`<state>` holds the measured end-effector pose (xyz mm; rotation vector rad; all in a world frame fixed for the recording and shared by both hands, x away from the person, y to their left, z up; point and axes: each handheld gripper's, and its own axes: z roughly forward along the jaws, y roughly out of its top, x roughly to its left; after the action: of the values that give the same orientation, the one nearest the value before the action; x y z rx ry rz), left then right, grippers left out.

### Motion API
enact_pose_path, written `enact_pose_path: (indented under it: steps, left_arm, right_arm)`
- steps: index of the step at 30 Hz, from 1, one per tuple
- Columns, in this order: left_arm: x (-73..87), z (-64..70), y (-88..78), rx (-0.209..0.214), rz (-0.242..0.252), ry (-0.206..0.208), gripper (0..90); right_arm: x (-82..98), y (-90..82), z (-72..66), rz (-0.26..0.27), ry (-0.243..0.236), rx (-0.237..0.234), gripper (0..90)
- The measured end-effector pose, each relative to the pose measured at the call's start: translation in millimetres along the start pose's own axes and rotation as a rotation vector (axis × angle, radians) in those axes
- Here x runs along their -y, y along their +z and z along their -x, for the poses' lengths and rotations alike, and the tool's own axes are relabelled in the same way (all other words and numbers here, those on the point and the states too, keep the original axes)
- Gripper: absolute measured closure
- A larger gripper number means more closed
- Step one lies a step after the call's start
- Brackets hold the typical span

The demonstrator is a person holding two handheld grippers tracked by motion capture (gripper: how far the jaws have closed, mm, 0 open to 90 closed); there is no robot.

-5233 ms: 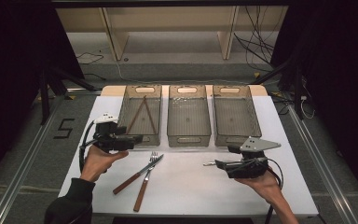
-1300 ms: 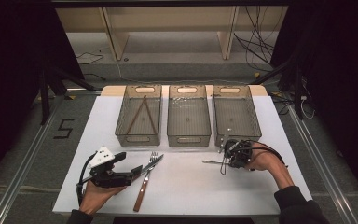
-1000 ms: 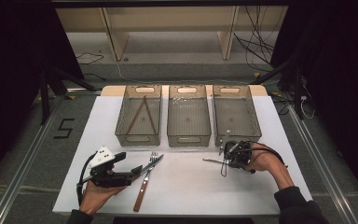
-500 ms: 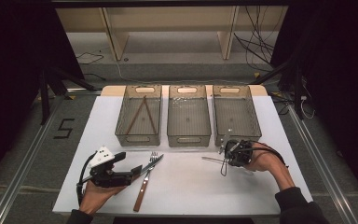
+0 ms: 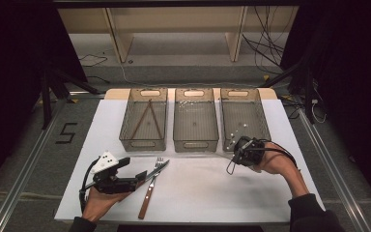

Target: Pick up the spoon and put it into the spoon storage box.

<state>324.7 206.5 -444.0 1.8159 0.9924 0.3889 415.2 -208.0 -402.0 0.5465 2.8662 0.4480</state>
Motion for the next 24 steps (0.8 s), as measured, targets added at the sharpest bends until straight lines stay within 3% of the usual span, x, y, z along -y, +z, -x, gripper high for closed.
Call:
enact_pose_path:
  steps: [9, 18, 24]
  left_arm:
    - [0.2, -2.0, -1.1, -0.005, 0.005, -0.002, 15.6]
    - [0.6, -2.5, -1.1, -0.01, 0.011, -0.01, 15.6]
    - [0.9, -2.9, -1.2, -0.012, 0.011, -0.01, 15.6]
  right_arm:
    - [-11.2, -12.4, 10.1, 0.148, 0.124, 0.011, 90.0]
    - [-26.3, -17.8, 19.8, 0.228, 0.198, 0.047, 90.0]
    - [-39.9, -18.8, 25.2, 0.255, 0.218, 0.056, 90.0]
